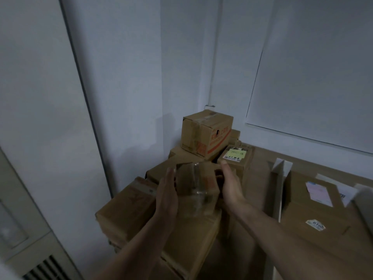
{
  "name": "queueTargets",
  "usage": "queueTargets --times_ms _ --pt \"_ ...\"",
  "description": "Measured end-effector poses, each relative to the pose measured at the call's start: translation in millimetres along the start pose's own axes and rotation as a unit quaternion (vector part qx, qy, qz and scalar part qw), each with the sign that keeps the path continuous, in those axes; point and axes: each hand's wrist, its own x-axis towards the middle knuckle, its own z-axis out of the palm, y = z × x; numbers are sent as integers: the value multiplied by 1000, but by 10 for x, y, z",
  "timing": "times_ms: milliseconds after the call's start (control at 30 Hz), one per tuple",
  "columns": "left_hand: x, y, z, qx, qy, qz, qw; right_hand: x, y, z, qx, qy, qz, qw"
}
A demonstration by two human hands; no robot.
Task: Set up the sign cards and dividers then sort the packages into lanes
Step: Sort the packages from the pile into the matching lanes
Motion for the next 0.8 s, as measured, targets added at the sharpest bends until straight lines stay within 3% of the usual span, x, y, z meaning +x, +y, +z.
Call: queueTargets --times_ms 433,800 --pt "-218 -100 -132 -7 21 -88 996 -239 325 72 2 29 48 998" --pt "-152 -227 -159 64 -5 -123 990 -245 444 113 -74 -47 84 993"
